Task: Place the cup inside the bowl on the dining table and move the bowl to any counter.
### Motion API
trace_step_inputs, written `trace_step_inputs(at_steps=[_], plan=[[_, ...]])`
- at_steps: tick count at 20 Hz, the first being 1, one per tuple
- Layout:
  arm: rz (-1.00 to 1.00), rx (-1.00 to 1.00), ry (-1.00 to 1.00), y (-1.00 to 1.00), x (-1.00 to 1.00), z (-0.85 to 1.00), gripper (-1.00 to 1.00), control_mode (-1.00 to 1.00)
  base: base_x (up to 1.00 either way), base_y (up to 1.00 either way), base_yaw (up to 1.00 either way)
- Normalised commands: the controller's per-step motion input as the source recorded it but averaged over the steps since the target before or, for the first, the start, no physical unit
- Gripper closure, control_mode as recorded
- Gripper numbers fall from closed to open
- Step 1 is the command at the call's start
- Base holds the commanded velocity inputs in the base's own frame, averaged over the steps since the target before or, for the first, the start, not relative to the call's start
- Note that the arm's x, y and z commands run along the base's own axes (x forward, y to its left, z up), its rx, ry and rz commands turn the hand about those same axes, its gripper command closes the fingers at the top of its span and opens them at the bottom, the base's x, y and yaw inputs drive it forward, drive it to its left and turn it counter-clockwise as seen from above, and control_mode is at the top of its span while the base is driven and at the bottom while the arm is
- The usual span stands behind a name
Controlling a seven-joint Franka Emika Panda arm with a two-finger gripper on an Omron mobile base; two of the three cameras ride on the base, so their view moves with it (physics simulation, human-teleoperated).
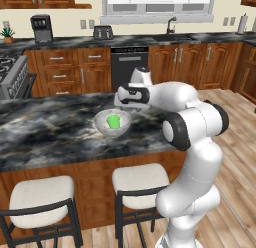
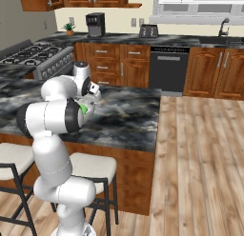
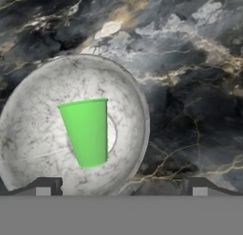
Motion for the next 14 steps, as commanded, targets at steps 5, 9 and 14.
trace_step_inputs(at_steps=[5, 9, 14], plan=[[0.00, 0.13, 0.00, 0.00, 0.00, 0.00, -1.00, -1.00, 0.00, 0.00, 0.00], [0.00, 0.17, 0.00, 0.00, 0.00, 0.00, -1.00, -1.00, 0.00, 0.00, 0.00], [0.00, 0.14, 0.00, 0.00, 0.00, 0.00, -1.00, -1.00, 0.00, 0.00, 0.00]])
